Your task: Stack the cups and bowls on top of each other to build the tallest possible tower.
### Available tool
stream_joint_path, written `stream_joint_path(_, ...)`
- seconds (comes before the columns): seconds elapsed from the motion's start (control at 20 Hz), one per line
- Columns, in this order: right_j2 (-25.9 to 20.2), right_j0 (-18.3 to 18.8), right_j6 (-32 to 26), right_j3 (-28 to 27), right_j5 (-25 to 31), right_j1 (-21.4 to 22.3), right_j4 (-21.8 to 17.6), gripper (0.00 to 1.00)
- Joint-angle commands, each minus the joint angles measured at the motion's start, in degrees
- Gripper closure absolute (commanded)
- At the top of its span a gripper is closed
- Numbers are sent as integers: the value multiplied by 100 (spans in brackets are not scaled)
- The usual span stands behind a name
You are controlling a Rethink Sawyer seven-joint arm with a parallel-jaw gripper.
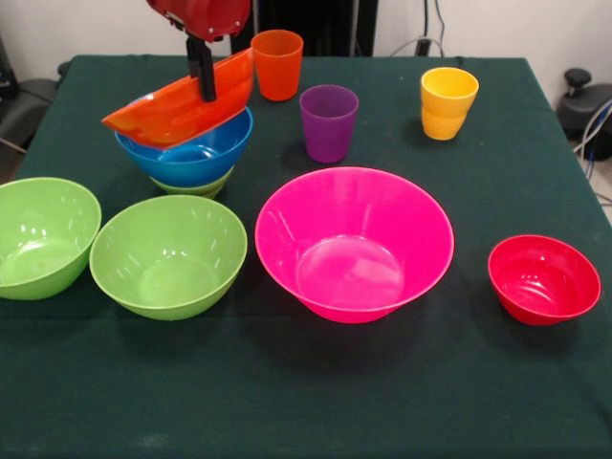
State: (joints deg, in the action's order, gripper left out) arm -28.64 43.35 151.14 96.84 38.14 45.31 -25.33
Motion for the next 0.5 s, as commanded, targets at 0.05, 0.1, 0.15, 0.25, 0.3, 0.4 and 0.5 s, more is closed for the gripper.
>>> stream_joint_path(0.05, -69, 126, -1130, -64, 501, -31, -125, 100)
stream_joint_path(0.1, -65, 131, -1138, -98, 475, -77, -159, 100)
stream_joint_path(0.15, -61, 136, -1127, -117, 445, -115, -180, 100)
stream_joint_path(0.25, -69, 151, -1112, -145, 391, -194, -206, 100)
stream_joint_path(0.3, -62, 146, -1098, -153, 390, -205, -218, 100)
stream_joint_path(0.4, -56, 144, -1056, -156, 425, -216, -198, 100)
stream_joint_path(0.5, -57, 139, -1052, -165, 422, -224, -217, 100)
